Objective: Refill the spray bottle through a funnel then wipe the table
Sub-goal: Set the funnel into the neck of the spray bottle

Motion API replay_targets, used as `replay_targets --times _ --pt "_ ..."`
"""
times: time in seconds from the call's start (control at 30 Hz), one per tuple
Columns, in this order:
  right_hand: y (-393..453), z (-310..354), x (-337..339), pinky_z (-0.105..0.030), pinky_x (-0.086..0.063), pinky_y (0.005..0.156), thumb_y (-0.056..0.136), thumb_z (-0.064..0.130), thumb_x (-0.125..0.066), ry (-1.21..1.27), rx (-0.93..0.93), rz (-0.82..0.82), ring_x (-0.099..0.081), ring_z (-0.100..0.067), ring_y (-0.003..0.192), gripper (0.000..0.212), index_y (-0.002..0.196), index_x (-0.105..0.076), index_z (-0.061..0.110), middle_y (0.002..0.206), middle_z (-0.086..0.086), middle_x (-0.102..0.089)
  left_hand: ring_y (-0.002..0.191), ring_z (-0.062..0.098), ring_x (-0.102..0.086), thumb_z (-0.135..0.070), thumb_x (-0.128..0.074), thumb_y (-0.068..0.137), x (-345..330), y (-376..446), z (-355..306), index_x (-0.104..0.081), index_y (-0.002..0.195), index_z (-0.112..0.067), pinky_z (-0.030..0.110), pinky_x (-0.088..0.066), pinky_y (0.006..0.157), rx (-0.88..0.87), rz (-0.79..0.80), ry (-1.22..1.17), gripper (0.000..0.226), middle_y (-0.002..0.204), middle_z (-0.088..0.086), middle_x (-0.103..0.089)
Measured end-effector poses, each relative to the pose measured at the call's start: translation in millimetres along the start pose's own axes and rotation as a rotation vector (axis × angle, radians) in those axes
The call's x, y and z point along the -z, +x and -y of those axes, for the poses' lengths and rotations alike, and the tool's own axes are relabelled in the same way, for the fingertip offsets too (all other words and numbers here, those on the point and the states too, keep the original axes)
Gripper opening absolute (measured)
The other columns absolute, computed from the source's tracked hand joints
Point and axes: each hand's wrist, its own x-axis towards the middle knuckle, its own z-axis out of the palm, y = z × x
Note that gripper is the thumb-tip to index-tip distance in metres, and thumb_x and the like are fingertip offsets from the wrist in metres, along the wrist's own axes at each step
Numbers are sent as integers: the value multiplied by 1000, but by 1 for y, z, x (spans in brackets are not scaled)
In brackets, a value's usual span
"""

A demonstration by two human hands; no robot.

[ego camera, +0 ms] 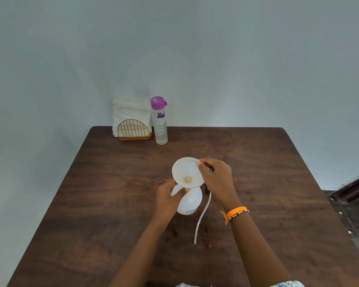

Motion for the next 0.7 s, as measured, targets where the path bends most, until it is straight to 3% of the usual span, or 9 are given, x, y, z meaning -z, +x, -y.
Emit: replay_targets --times 0.1,0.23,0.33,0.53,0.7 --pt "-1 -2 2 -23 -45 59 96 28 -46 123 -46 7 -58 -15 71 32 85 -69 9 77 -3 -67 109 11 -55 -22 -67 84 5 -3 -4 -56 111 -32 32 -48 91 23 45 -28 31 116 -13 -59" --pt "5 -5 10 -15 -50 60 98 29 -40 284 -159 2 -63 -12 77 37 91 -71 10 83 -2 -69 111 7 -49 -18 -63 87 11 -3 -6 -52 114 -29 32 -41 97 84 39 -89 31 118 -11 -55" --pt "18 -7 14 -20 -49 63 98 30 -41 333 -194 11 -60 -13 70 37 91 -70 7 78 -9 -67 104 6 -52 -19 -61 89 13 1 -9 -54 111 -29 27 -42 90 111 -9 -95 25 112 -13 -56" --pt "68 1 7 -28 -54 70 98 20 -45 399 -213 264 -59 -16 73 27 93 -67 6 78 -9 -63 101 7 -57 -19 -55 93 21 37 -16 -61 101 -30 28 -48 87 131 -126 -110 15 109 -9 -64" --pt "130 10 -22 -26 -53 73 92 14 -53 283 -100 389 -61 -14 77 12 92 -65 12 78 -2 -64 92 -8 -52 -12 -50 95 30 79 -30 -61 111 -20 11 -39 75 114 -187 -155 21 105 -9 -61"
